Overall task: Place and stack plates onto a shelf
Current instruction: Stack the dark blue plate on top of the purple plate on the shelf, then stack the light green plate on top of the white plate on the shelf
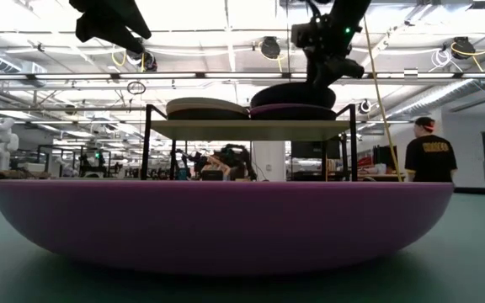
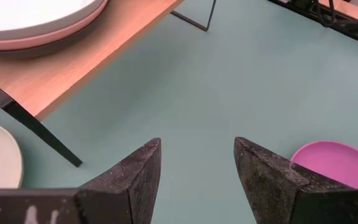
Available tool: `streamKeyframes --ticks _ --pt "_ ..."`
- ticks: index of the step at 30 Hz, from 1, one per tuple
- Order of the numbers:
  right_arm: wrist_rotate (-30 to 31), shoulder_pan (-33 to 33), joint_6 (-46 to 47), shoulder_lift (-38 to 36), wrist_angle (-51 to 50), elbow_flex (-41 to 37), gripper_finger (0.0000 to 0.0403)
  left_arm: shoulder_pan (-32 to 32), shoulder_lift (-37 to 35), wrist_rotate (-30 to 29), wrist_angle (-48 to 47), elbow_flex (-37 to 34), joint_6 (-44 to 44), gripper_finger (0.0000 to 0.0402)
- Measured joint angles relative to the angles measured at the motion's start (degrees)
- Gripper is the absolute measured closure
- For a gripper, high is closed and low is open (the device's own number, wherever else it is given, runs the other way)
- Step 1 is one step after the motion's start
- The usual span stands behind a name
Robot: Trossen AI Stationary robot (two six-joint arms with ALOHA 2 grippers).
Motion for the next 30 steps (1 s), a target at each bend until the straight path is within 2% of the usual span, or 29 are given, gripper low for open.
streamKeyframes --ticks 7,17,26,30 --pt "-0.6 0.0 1.6 -2.2 -0.7 0.0 0.0248 0.0 0.0 0.0 0.0 0.0 1.0 0.0193" --pt "-9.0 -0.3 7.8 -2.0 -2.6 0.0 0.0247 0.1 0.0 0.0 0.0 0.0 1.3 0.0193" --pt "-5.7 0.5 12.6 -3.7 -2.5 -0.5 0.0247 0.1 0.0 0.1 0.0 0.0 0.7 0.0193" --pt "-4.4 2.3 19.0 -7.0 -2.1 -0.5 0.0247 0.1 0.0 0.3 0.0 0.0 0.1 0.0193"
